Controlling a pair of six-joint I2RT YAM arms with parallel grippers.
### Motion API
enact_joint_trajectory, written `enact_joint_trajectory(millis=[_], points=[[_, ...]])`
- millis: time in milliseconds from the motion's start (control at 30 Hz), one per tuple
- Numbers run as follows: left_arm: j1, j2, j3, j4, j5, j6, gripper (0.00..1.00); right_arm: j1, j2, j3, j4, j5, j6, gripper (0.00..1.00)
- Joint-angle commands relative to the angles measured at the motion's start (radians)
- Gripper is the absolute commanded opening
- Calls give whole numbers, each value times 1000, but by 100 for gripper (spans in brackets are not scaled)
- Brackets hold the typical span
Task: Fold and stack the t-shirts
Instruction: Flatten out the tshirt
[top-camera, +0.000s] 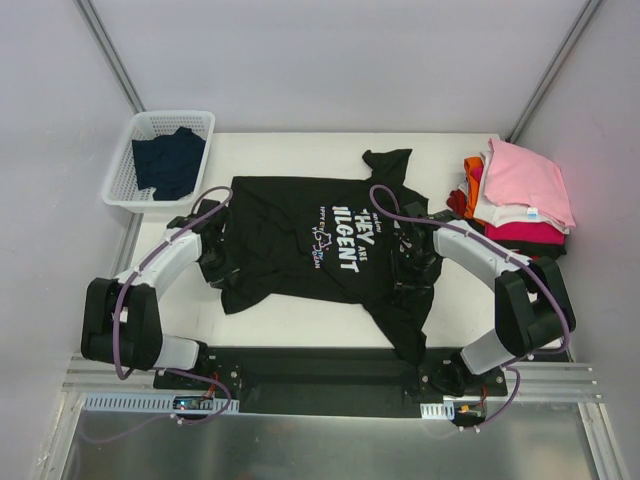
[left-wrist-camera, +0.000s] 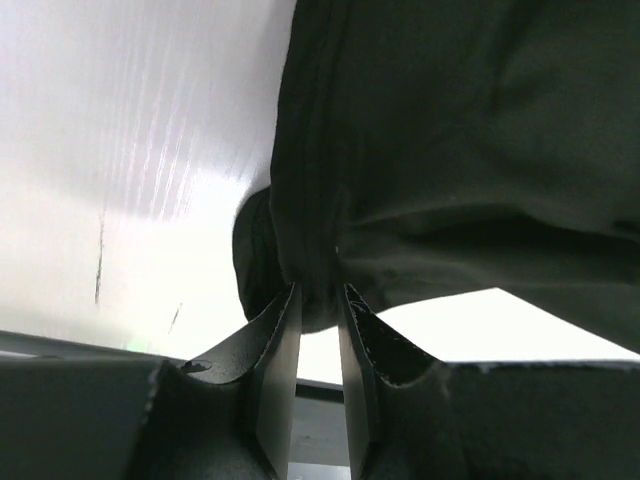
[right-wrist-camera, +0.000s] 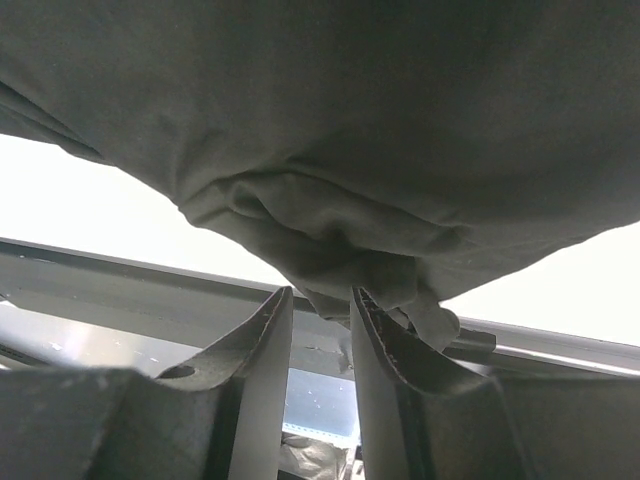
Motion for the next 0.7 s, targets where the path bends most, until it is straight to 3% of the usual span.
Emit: enact_joint_trajectory(millis=[0, 333, 433, 467, 500, 600, 667], points=[[3, -82, 77, -99, 26, -8, 21, 9, 12, 15, -10, 9, 0, 33], [3, -183, 37, -185, 17, -21, 25, 14, 25, 11, 2, 5, -12, 32], [3, -160, 18, -186, -14, -35, 50, 16, 25, 14, 1, 6, -14, 32], [3, -154, 21, -186, -21, -37, 64, 16, 25, 14, 1, 8, -15, 32], [3, -138, 28, -186, -37, -44, 72, 16, 22, 14, -2, 12, -15, 32], [6, -92, 55, -188, -77, -49, 82, 16, 8, 6, -10, 23, -15, 32], [9, -67, 72, -183, -80, -52, 82, 16, -10, -5, -21, 28, -12, 31]])
